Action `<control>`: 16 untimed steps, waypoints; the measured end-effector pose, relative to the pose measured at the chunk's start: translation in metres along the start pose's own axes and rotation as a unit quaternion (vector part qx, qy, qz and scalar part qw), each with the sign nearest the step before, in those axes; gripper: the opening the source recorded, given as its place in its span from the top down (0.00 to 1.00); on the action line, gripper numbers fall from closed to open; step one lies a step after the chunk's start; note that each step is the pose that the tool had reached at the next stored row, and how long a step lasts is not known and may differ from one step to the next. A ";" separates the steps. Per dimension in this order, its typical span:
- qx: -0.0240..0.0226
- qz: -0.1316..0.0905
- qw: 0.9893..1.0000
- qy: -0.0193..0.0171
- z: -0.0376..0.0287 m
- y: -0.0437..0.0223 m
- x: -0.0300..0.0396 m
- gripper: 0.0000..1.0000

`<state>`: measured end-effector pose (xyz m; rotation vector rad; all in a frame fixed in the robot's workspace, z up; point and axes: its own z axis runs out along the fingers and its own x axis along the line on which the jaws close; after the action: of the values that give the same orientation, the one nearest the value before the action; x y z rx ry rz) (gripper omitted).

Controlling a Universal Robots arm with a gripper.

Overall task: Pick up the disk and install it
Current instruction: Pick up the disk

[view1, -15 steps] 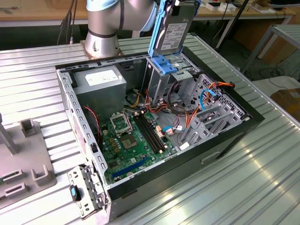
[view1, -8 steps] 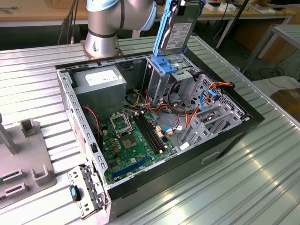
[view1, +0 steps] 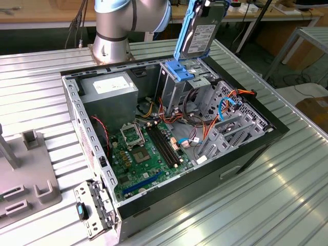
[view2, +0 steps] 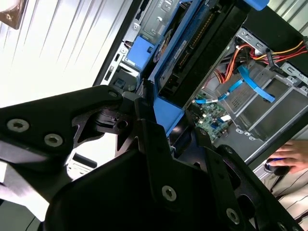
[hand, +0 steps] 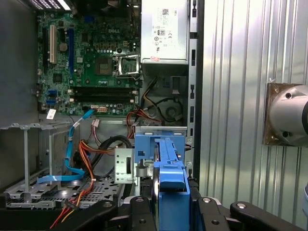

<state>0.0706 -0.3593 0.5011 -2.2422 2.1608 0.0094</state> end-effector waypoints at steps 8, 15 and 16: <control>0.000 0.000 1.000 0.000 0.0002 -0.0146 0.0005 0.63; 0.000 0.000 1.000 0.000 0.0003 -0.0239 0.0009 0.63; 0.000 0.000 1.000 0.000 0.0004 -0.0248 0.0009 0.63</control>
<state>0.0954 -0.3592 0.5011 -2.2422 2.1608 0.0094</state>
